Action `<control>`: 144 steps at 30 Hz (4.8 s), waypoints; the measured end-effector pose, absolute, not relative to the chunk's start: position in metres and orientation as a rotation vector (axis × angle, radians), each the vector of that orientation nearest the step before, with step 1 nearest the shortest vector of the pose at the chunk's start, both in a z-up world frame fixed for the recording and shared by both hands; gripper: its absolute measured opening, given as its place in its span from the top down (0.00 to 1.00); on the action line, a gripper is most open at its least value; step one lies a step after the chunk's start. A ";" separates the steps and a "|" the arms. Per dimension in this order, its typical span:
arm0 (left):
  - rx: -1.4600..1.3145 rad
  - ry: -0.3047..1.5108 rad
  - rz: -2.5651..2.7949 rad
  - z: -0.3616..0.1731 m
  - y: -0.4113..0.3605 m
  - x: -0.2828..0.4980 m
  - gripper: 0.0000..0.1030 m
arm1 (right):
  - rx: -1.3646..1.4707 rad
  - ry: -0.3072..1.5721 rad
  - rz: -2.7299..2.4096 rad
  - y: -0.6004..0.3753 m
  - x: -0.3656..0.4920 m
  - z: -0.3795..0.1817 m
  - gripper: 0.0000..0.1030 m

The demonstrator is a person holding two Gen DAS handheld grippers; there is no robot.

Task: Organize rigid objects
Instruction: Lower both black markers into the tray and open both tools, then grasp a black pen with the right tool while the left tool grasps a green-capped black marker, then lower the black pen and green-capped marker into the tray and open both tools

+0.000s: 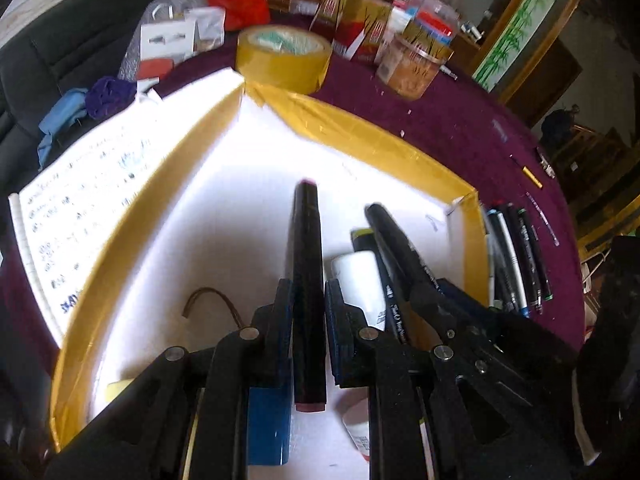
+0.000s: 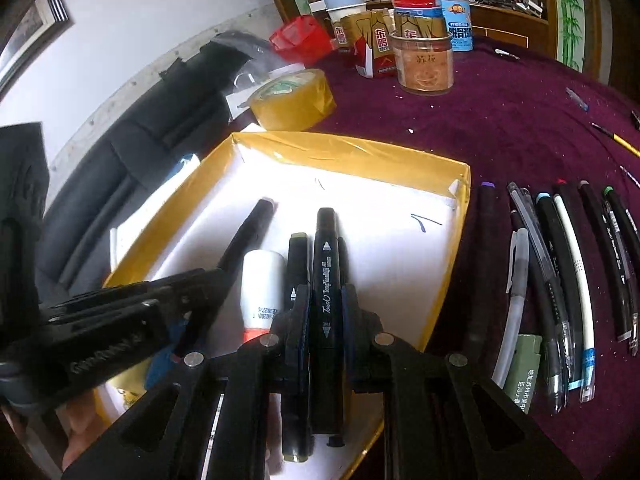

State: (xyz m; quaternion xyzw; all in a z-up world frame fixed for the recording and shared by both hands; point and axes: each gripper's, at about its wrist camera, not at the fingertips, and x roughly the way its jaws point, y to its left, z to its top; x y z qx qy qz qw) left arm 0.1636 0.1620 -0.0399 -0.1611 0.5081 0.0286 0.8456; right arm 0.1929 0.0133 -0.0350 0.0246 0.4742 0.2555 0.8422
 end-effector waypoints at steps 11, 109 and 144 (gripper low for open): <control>-0.352 1.070 0.026 -0.038 0.161 0.160 0.74 | 0.085 0.978 0.548 0.010 0.189 -0.028 0.72; 0.112 1.218 -0.200 -0.062 -0.195 0.290 0.72 | 0.412 0.947 0.181 -0.346 0.273 -0.031 0.92; -0.338 1.047 -0.394 0.030 -0.030 0.103 0.88 | 0.199 0.843 0.256 -0.290 0.256 -0.019 0.92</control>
